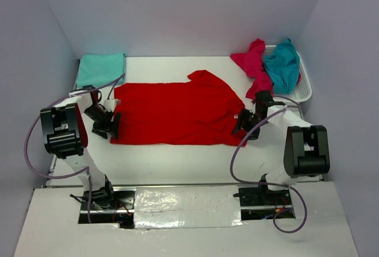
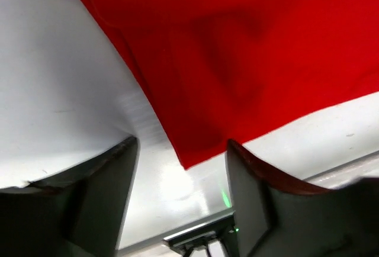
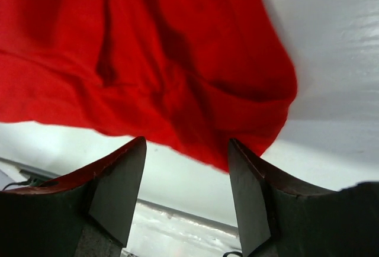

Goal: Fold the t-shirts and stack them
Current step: Fold the flattened tshirt in 1/3 of the way

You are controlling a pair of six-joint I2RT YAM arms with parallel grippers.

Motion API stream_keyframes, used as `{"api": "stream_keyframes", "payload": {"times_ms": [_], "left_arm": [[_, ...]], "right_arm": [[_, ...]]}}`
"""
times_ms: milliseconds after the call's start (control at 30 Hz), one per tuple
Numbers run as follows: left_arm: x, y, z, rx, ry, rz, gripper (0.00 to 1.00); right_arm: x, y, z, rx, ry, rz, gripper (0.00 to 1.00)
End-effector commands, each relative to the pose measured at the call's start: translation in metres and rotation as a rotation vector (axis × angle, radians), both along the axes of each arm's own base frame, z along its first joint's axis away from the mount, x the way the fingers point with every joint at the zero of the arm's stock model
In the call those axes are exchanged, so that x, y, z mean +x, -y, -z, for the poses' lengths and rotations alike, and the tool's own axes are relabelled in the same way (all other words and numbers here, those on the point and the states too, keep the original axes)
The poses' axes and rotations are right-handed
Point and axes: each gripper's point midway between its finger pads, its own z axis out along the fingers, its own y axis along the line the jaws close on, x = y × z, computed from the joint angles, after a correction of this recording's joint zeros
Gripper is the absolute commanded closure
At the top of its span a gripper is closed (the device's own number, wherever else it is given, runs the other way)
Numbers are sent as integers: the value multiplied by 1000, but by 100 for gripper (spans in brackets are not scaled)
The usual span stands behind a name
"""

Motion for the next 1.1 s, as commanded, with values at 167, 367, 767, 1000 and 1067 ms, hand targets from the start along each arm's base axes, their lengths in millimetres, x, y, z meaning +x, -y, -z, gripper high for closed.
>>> {"api": "stream_keyframes", "payload": {"times_ms": [167, 367, 767, 1000, 1067], "left_arm": [[-13, 14, 25, -93, -58, 14, 80], [-11, 13, 26, -92, -45, 37, 100], [-10, -21, 31, 130, 4, 107, 100], [-16, -19, 26, 124, 4, 125, 100], [-18, -17, 24, 110, -1, 129, 100]], "right_arm": [[10, 7, 23, -35, -26, -18, 42], [15, 13, 17, -74, -16, -35, 100], [38, 31, 21, -122, -68, -64, 96], [35, 53, 29, -150, -89, 4, 14], [35, 56, 21, -171, -63, 22, 0]]}}
